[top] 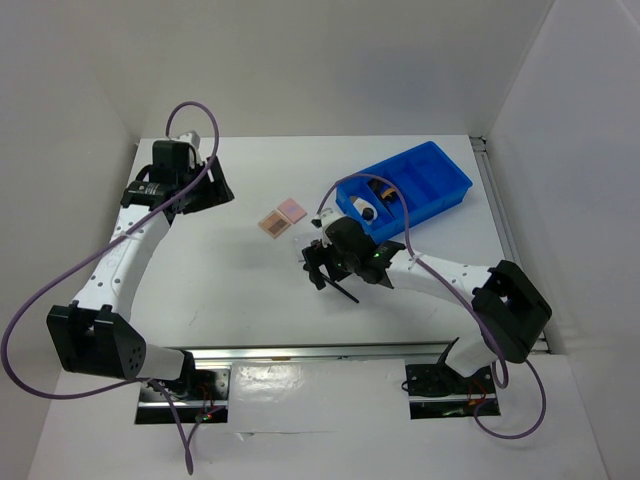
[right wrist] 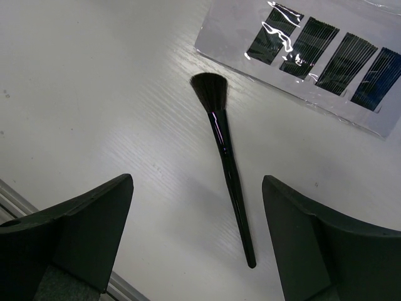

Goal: Organize the makeup

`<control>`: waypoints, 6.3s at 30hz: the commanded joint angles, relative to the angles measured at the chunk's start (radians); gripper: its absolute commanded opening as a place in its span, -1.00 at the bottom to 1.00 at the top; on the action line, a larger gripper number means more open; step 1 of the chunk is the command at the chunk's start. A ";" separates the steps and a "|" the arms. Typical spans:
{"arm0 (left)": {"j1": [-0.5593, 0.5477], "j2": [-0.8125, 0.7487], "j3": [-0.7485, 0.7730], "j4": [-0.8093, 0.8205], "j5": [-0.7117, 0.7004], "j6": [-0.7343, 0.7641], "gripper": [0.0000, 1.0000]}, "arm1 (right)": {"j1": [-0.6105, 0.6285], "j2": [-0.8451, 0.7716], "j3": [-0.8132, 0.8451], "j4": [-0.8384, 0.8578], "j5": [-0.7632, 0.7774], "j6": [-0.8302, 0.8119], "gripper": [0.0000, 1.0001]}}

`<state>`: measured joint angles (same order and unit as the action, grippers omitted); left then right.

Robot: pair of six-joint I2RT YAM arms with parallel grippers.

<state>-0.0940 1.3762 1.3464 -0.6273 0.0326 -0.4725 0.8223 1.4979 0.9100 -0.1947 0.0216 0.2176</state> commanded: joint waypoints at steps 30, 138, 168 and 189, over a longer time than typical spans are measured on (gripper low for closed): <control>0.002 -0.039 -0.044 0.038 0.018 0.031 0.58 | -0.002 0.127 -0.132 0.155 0.158 0.005 0.09; 0.002 -0.106 0.050 -0.083 -0.134 0.014 0.58 | -0.164 1.021 1.310 -0.247 0.041 -0.216 0.73; -0.007 -0.106 0.022 -0.072 -0.154 0.032 0.58 | -0.153 0.964 1.185 -0.201 0.094 -0.271 -0.23; -0.007 -0.115 0.022 -0.072 -0.163 0.032 0.58 | -0.395 0.573 1.060 -0.121 0.126 -0.281 -0.23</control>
<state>-0.0971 1.2724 1.3544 -0.7132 -0.1127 -0.4660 0.5285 2.1395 2.0068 -0.3603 0.1177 -0.0536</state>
